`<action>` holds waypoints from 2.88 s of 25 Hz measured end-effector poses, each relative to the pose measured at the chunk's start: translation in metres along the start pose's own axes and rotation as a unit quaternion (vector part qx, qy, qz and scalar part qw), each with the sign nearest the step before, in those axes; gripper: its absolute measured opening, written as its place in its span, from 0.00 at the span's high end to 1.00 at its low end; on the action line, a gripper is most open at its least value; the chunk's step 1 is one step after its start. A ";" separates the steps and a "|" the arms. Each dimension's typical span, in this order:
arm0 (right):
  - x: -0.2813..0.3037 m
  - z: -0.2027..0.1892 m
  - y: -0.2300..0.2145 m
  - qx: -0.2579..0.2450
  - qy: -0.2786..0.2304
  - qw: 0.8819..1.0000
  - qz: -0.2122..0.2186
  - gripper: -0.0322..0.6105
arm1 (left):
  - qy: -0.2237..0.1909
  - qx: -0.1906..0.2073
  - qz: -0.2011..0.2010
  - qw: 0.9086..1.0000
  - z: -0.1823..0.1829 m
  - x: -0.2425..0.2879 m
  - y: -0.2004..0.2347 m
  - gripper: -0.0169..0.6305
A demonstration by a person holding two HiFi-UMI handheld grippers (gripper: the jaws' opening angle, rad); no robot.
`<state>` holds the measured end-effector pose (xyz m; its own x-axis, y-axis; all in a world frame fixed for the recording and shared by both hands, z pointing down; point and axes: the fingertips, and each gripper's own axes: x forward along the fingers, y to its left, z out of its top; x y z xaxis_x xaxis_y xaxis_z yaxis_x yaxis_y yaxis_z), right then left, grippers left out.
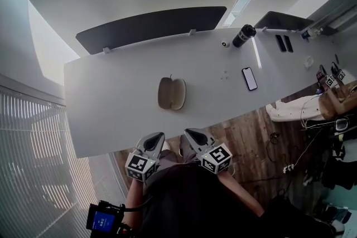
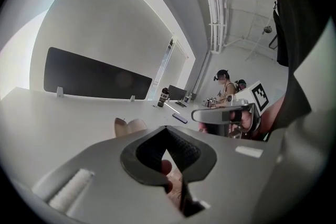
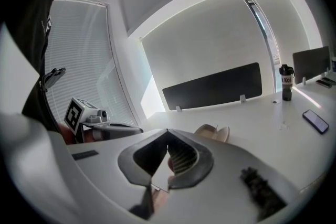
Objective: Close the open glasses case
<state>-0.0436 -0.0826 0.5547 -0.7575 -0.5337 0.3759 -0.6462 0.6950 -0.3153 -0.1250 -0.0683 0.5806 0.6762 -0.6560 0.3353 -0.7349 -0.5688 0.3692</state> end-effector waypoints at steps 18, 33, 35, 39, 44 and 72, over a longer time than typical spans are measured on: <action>0.059 0.017 -0.092 0.013 0.005 1.000 0.018 0.94 | 0.060 -0.018 0.051 0.997 0.001 0.073 0.075 0.97; 0.101 -0.018 -0.192 0.055 0.070 0.996 -0.017 0.94 | 0.123 -0.077 0.071 0.987 -0.037 0.123 0.120 0.96; 0.107 -0.024 -0.200 0.060 0.080 0.995 -0.017 0.94 | 0.133 -0.087 0.073 0.985 -0.044 0.125 0.124 0.96; 0.118 -0.038 -0.213 0.070 0.103 0.992 -0.020 0.94 | 0.152 -0.106 0.072 0.980 -0.058 0.126 0.131 0.96; 0.128 -0.046 -0.225 0.082 0.119 0.989 -0.023 0.94 | 0.168 -0.109 0.066 0.978 -0.061 0.133 0.136 0.96; 0.156 -0.059 -0.207 0.094 0.156 0.983 0.014 0.94 | 0.197 -0.152 0.099 0.963 -0.091 0.125 0.168 0.96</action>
<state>-0.0222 -0.2814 0.7304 -0.7284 -0.3211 0.6052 -0.6536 0.5907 -0.4732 -0.1595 -0.2004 0.7631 0.5356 -0.4629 0.7063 -0.8428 -0.2410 0.4812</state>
